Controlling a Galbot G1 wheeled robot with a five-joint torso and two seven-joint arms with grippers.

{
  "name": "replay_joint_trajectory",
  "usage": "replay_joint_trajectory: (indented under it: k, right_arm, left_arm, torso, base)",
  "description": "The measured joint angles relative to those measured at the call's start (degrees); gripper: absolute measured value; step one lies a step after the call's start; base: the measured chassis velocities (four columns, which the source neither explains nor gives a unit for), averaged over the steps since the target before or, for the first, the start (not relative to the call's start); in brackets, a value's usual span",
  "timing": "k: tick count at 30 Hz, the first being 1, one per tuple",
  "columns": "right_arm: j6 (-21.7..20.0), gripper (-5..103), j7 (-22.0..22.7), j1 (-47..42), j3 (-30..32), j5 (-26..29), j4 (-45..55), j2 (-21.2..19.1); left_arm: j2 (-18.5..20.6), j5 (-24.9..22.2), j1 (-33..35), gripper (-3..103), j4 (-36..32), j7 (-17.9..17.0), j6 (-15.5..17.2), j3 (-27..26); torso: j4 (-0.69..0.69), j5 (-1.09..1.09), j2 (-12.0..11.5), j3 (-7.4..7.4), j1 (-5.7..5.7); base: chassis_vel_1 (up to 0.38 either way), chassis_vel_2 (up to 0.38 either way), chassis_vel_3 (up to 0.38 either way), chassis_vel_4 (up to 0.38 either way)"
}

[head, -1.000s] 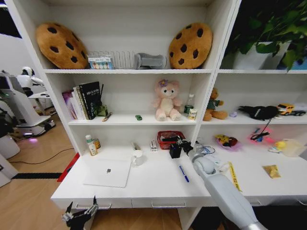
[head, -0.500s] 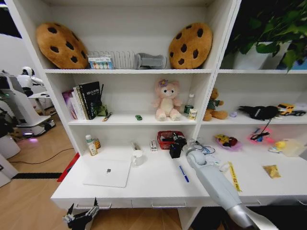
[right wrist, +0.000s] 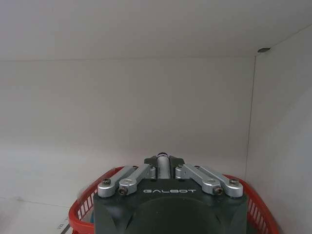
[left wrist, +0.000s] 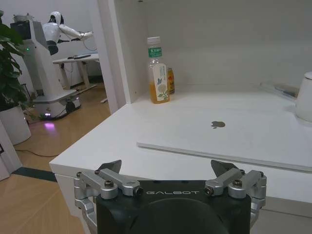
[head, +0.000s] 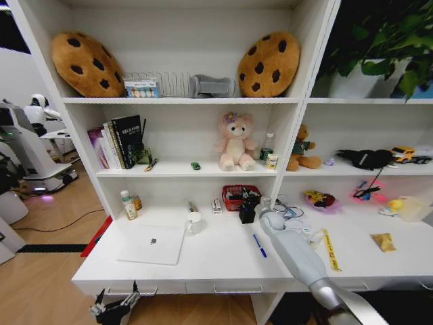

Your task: Organize the objects on the table.

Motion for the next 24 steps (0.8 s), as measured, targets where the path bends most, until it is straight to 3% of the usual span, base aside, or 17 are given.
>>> replay_joint_trajectory:
  k: [5,8,17,22,24]
  right_arm:
    - [0.9,12,-0.1,0.7,-0.4,-0.3,-1.3,0.5]
    - [1.3,12,-0.1,1.0,-0.5,-0.4,-2.1,1.0]
    - [1.8,12,-0.1,1.1,-0.5,-0.7,-2.7,1.1]
    - [1.8,12,-0.1,1.1,-0.3,-0.7,-2.7,0.9]
    - [1.9,12,-0.1,1.2,-0.3,-0.7,-2.8,1.0]
  left_arm:
    - [0.1,-0.1,0.0,102,0.1,0.0,0.0,0.1]
    - [0.1,-0.1,-0.1,97,0.2,0.0,0.0,0.1]
    - [0.3,-0.3,-0.4,103,0.7,0.0,0.1,0.0]
    - [0.2,-0.3,-0.5,96,0.8,-0.1,0.1,0.3]
    - [0.2,-0.3,-0.5,98,0.9,-0.1,0.1,0.3]
  torso:
    - [0.0,0.0,0.0,0.0,0.0]
    - [0.0,0.0,0.0,0.0,0.0]
    - [0.0,0.0,0.0,0.0,0.0]
    - [0.0,0.0,0.0,0.0,0.0]
    - [0.0,0.0,0.0,0.0,0.0]
  base:
    - [0.0,0.0,0.0,0.0]
    - [0.0,0.0,0.0,0.0]
    - [0.0,0.0,0.0,0.0]
    - [0.0,0.0,0.0,0.0]
    - [0.0,0.0,0.0,0.0]
